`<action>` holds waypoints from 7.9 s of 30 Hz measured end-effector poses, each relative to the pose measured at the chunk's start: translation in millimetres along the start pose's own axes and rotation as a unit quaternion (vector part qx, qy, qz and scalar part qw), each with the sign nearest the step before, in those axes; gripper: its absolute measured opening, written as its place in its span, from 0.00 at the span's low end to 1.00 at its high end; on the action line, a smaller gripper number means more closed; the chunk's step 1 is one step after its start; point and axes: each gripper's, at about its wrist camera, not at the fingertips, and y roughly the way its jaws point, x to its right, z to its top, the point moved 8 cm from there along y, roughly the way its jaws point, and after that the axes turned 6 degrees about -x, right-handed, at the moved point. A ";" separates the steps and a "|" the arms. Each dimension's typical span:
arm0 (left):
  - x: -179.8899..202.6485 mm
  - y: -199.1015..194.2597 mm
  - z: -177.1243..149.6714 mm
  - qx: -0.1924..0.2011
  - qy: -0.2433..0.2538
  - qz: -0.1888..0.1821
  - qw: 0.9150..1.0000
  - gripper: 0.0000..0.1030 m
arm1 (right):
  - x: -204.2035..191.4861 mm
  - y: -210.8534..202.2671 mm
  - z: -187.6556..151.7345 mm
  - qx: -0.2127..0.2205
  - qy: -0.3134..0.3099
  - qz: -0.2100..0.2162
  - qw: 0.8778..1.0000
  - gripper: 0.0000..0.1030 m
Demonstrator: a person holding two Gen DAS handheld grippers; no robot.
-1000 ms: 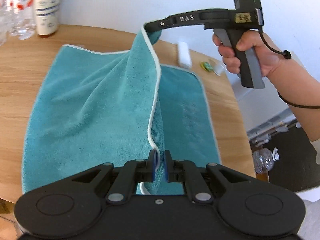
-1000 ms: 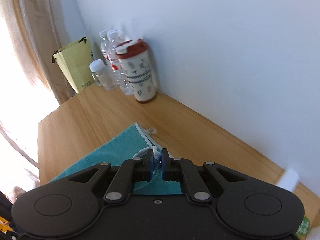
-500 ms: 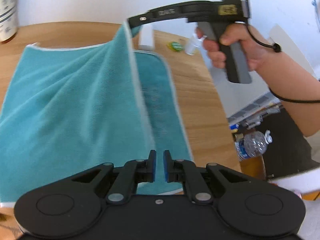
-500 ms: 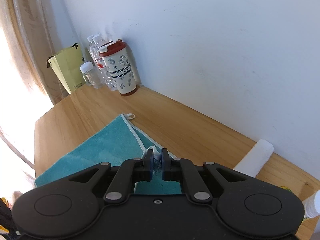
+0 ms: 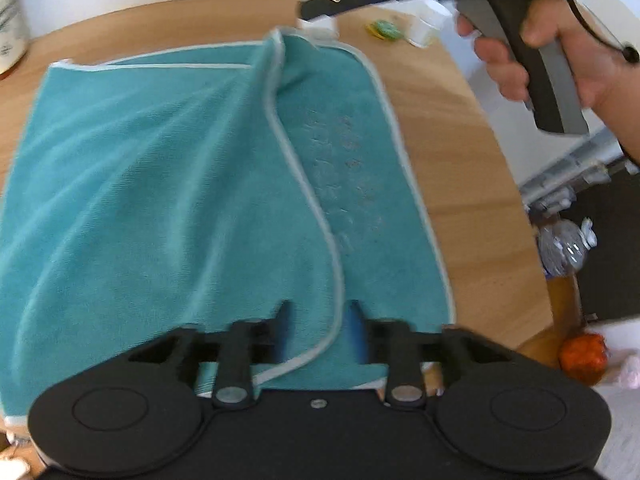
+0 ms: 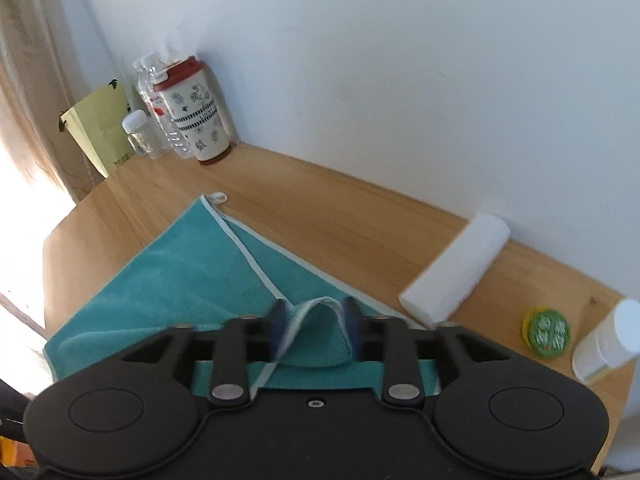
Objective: Fold towel
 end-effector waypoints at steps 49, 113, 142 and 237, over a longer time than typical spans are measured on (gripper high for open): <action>1.0 24.1 -2.4 -0.019 0.042 -0.009 0.999 0.08 | 4.7 63.3 12.8 -0.162 0.368 0.019 0.915 0.06; 38.1 31.6 -8.4 -0.041 0.073 -0.002 0.996 0.04 | 45.2 32.2 3.6 -0.092 0.221 0.092 0.966 0.03; 89.8 16.5 8.9 -0.063 0.101 -0.124 0.985 0.04 | 100.0 13.8 -18.2 -0.036 0.270 0.006 0.962 0.02; -152.3 24.4 -23.7 -0.121 0.099 0.066 0.986 0.87 | -124.8 48.8 -132.1 -0.096 0.241 -0.046 0.965 0.02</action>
